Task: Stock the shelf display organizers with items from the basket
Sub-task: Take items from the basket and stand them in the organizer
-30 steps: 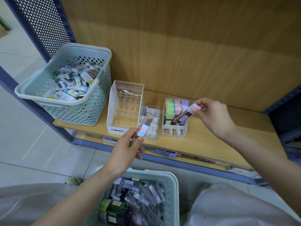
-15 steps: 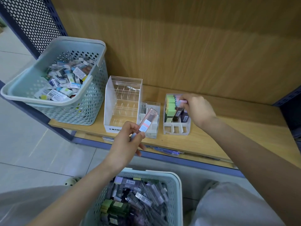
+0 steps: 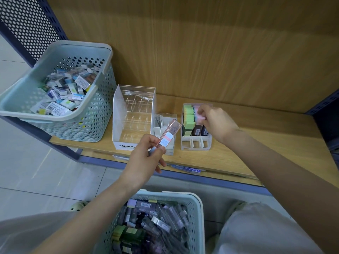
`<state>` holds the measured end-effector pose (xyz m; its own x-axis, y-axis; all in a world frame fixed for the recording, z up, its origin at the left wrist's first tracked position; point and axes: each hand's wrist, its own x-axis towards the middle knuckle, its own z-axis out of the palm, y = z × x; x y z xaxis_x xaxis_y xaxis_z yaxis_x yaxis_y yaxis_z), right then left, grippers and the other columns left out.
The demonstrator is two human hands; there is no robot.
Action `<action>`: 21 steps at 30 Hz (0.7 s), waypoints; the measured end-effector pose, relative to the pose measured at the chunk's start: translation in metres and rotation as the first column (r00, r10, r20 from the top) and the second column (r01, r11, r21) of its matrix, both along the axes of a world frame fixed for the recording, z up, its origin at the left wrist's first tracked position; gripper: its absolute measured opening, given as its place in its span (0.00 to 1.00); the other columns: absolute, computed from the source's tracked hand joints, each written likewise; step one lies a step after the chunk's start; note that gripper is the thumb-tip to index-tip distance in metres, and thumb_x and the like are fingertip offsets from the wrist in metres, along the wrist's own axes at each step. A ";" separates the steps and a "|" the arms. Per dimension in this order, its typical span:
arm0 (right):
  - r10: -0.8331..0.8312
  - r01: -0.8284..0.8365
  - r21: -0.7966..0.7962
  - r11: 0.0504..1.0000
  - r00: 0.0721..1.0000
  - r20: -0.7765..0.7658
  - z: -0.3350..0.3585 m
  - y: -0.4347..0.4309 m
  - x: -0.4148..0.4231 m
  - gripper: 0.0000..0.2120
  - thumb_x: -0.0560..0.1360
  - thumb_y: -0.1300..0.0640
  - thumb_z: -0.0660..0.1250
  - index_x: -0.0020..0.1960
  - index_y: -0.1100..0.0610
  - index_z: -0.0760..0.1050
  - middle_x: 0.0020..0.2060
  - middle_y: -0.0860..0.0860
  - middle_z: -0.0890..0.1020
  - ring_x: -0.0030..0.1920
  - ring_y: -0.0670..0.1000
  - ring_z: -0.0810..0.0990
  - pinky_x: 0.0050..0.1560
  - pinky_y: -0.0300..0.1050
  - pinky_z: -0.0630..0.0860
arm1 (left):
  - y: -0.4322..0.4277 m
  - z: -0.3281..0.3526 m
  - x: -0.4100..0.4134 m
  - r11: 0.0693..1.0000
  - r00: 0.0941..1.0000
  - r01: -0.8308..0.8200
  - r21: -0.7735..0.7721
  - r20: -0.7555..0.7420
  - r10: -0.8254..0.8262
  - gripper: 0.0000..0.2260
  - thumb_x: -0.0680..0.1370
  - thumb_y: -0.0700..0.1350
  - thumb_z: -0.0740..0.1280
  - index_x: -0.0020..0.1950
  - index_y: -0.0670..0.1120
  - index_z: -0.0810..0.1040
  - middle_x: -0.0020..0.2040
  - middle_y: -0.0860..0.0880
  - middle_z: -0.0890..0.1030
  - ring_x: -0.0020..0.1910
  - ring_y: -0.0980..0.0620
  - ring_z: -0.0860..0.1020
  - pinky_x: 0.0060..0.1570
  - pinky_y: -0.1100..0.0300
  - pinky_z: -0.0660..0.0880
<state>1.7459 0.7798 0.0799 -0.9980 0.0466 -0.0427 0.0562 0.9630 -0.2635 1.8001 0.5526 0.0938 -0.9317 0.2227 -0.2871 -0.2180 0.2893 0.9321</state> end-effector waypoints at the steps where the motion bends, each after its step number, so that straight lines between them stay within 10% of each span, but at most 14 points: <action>1: 0.017 -0.017 0.038 0.999 1.000 -0.005 -0.001 -0.001 0.002 0.12 0.76 0.69 0.59 0.57 0.58 0.72 0.51 0.58 0.79 0.48 0.59 0.78 0.46 0.53 0.77 | 0.001 0.001 0.000 1.000 1.000 0.000 -0.002 -0.002 0.000 0.04 0.79 0.37 0.61 0.47 0.45 0.69 0.46 0.47 0.77 0.29 0.55 0.78 0.27 0.61 0.75; 9: 0.089 -0.077 0.197 0.977 0.995 -0.053 -0.005 -0.001 0.007 0.19 0.75 0.69 0.60 0.64 0.59 0.71 0.59 0.55 0.73 0.58 0.56 0.74 0.44 0.46 0.69 | 0.003 0.008 -0.002 0.997 0.997 0.038 -0.068 -0.066 -0.042 0.04 0.78 0.38 0.65 0.45 0.47 0.75 0.42 0.49 0.78 0.28 0.58 0.78 0.26 0.65 0.73; 16: 0.183 -0.223 -0.438 0.871 0.974 -0.132 0.041 -0.029 0.055 0.21 0.72 0.69 0.60 0.62 0.55 0.73 0.51 0.47 0.77 0.49 0.47 0.77 0.50 0.38 0.75 | 0.010 0.017 -0.008 0.957 0.957 0.088 -0.278 -0.245 -0.159 0.13 0.71 0.41 0.74 0.41 0.51 0.69 0.36 0.46 0.78 0.30 0.53 0.72 0.32 0.57 0.72; 21: 0.302 -0.289 -0.383 0.878 0.953 -0.028 0.047 -0.041 0.095 0.26 0.75 0.61 0.67 0.69 0.47 0.62 0.55 0.43 0.73 0.48 0.42 0.74 0.52 0.45 0.74 | 0.029 0.027 -0.006 0.963 0.920 0.116 -0.243 -0.339 -0.196 0.19 0.69 0.40 0.76 0.43 0.51 0.65 0.35 0.49 0.78 0.31 0.57 0.74 0.31 0.69 0.68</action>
<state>1.8413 0.7388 0.1264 -0.9606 -0.2762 -0.0295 -0.2008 0.7638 -0.6134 1.7938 0.5816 0.1212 -0.9387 0.3448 0.0011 0.1820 0.4927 0.8509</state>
